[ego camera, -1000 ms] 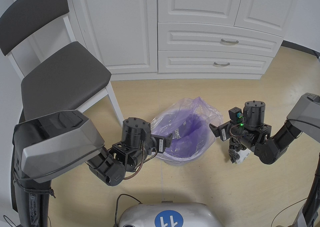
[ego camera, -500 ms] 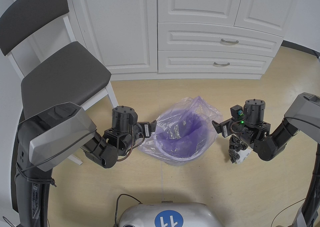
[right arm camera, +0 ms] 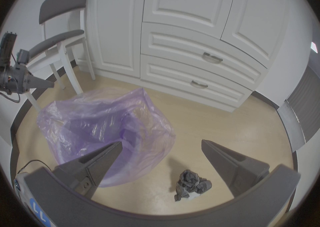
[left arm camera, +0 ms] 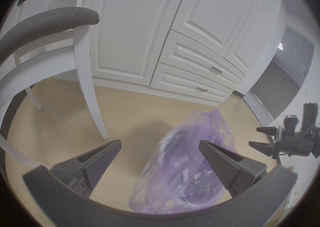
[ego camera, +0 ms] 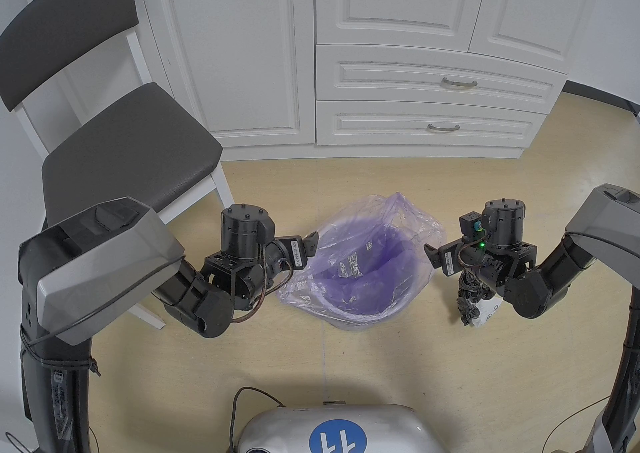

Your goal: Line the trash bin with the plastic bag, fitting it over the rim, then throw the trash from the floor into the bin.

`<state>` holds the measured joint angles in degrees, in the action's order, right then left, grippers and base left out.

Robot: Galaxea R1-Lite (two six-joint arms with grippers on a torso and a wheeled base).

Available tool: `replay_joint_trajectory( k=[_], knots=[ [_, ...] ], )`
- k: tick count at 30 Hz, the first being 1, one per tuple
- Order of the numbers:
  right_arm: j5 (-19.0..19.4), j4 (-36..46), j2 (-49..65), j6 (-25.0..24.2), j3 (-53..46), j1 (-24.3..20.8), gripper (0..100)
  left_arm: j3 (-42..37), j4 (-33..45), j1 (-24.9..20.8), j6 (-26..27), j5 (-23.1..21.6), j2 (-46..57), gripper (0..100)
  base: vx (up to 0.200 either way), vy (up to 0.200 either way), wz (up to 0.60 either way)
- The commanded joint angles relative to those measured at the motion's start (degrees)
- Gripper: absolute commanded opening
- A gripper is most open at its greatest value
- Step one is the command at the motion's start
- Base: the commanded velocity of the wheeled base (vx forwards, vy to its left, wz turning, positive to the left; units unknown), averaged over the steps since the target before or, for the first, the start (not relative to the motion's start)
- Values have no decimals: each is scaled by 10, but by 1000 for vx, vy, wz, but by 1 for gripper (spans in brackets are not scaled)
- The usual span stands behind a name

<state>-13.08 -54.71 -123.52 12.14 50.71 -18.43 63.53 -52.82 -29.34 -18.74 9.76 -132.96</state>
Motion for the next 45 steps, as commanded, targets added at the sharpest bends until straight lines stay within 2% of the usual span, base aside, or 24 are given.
replay_joint_trajectory(
  k=[1, 2, 5, 10, 16, 23, 30, 41, 45],
  knots=[
    [-5, 17, -3, -6, 11, -6, 100, -17, -2, -18, -2, -2, 17, 100, 0, 0, 0],
    [-6, 22, -9, -23, 18, -8, 100, -17, 4, -24, -1, -2, 10, 100, 0, 0, 0],
    [-7, 21, -21, -30, 31, -9, 100, -22, 11, -28, 6, -7, -12, 100, 0, 0, 0],
    [-8, 23, -38, -31, 41, -5, 100, -12, 12, -28, 27, -8, -58, 100, 0, 0, 0],
    [-8, 23, -39, -30, 46, -2, 100, -3, 14, -23, 28, -8, -62, 100, 0, 0, 0],
    [-8, 22, -59, -34, 68, 4, 100, 41, 17, -2, 28, 23, -69, 100, 0, 0, 0],
    [-8, 22, -89, -48, 98, 13, 100, 92, 62, 24, 20, 50, -72, 100, 0, 0, 0],
    [-8, 22, -151, -64, 170, 38, 100, 182, 65, 37, -25, 85, -128, 100, 0, 0, 0],
    [-9, 23, -184, -88, 216, 49, 100, 222, 67, 41, -40, 106, -155, 100, 0, 0, 0]
  ],
)
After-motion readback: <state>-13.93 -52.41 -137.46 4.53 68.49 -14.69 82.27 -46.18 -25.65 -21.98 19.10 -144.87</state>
